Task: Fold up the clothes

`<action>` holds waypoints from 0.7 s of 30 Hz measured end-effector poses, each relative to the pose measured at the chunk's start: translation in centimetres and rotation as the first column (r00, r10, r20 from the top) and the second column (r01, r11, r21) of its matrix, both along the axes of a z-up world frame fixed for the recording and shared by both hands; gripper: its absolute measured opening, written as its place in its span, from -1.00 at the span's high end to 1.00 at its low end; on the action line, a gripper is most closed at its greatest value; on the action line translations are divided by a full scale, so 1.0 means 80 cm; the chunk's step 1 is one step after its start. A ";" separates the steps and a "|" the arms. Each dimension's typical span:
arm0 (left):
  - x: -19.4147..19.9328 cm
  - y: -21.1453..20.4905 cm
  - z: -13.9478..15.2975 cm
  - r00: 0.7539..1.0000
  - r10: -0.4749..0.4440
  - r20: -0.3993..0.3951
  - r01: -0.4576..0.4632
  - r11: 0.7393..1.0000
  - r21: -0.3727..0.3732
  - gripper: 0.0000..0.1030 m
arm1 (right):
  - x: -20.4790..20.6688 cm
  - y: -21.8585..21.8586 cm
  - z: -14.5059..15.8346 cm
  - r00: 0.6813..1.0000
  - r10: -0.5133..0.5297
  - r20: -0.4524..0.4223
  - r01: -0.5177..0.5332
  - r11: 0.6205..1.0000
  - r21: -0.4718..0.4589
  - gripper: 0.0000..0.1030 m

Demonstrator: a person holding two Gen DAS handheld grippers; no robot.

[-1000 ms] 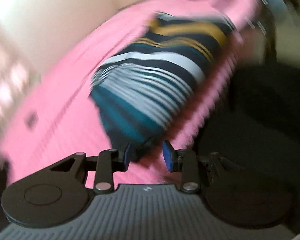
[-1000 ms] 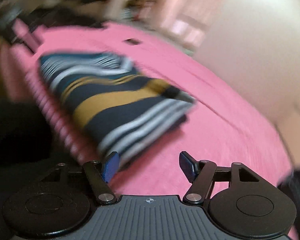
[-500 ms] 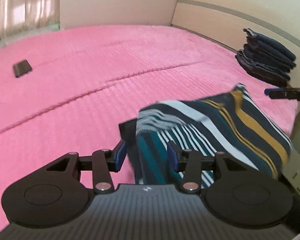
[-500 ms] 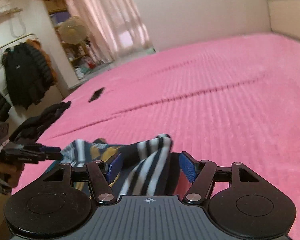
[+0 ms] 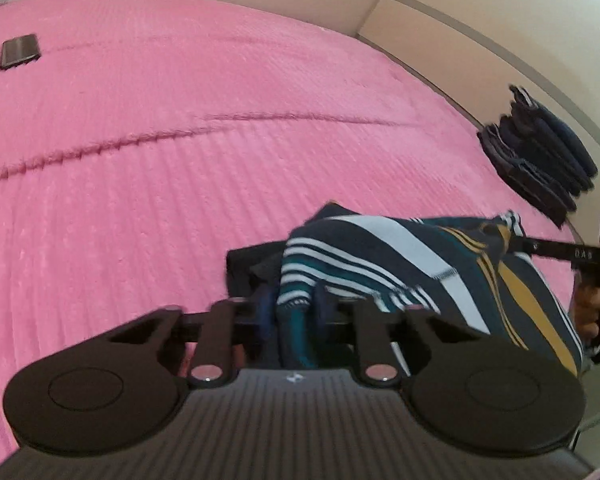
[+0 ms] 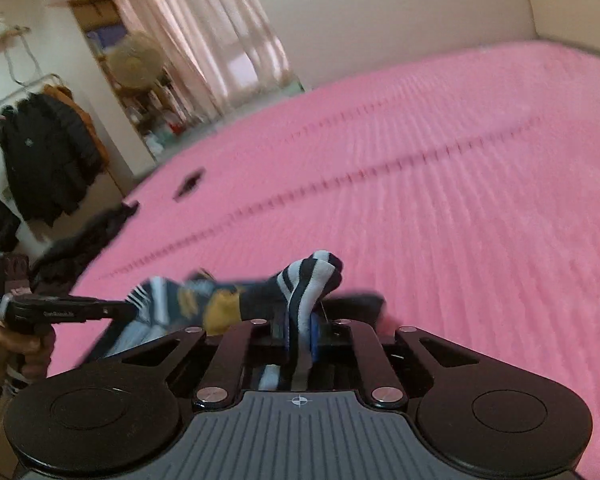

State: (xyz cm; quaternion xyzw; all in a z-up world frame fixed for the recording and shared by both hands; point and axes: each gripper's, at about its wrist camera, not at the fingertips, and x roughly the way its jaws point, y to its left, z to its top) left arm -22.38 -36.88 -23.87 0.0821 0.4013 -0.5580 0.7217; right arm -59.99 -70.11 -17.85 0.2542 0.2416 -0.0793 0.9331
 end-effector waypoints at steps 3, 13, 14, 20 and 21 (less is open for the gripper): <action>-0.010 0.014 0.028 0.998 0.013 0.058 -0.010 0.998 -0.063 0.92 | -0.004 0.001 0.027 0.997 0.014 0.078 -0.010 0.998 -0.055 0.86; 0.018 -0.023 -0.005 0.999 0.031 0.034 -0.032 0.999 0.005 0.88 | 0.017 -0.045 -0.059 0.994 -0.094 -0.056 0.099 0.989 0.111 0.71; 0.020 -0.027 -0.015 0.999 0.034 0.026 -0.034 0.999 0.014 0.87 | 0.014 -0.043 -0.052 0.991 -0.110 -0.070 0.115 0.991 0.071 0.21; 0.011 -0.008 0.016 0.989 0.076 0.125 -0.077 0.997 0.008 0.65 | -0.015 -0.005 0.017 0.996 -0.087 -0.023 0.083 0.985 -0.154 -0.15; 0.006 -0.002 0.026 0.983 0.084 0.165 -0.087 0.996 0.011 0.68 | -0.017 0.007 0.029 0.999 -0.054 -0.003 0.052 0.981 -0.184 -0.15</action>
